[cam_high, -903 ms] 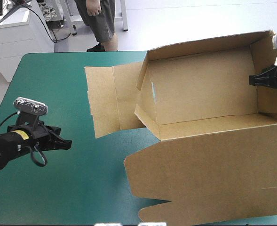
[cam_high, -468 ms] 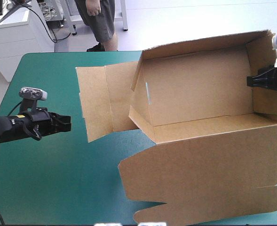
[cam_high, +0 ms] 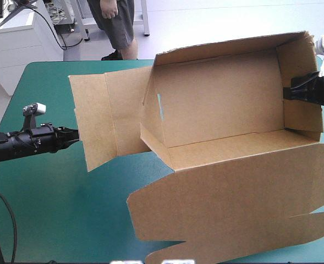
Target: Fold the box
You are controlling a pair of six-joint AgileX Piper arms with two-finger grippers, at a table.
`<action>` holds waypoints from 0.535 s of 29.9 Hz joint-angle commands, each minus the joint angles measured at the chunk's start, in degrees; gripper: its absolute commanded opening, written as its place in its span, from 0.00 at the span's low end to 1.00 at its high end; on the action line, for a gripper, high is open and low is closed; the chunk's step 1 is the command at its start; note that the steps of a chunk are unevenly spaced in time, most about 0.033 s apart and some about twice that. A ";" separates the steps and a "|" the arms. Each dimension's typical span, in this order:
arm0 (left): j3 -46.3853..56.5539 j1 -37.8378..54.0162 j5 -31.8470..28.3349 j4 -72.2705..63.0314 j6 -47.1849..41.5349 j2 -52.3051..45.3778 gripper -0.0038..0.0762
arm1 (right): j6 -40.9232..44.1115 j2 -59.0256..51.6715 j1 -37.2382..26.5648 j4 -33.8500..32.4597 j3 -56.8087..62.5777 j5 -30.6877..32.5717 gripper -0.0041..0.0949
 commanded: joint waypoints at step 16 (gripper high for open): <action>-0.75 -8.47 9.77 -18.09 10.88 5.47 0.71 | -0.69 -1.38 0.00 6.51 0.13 0.23 0.02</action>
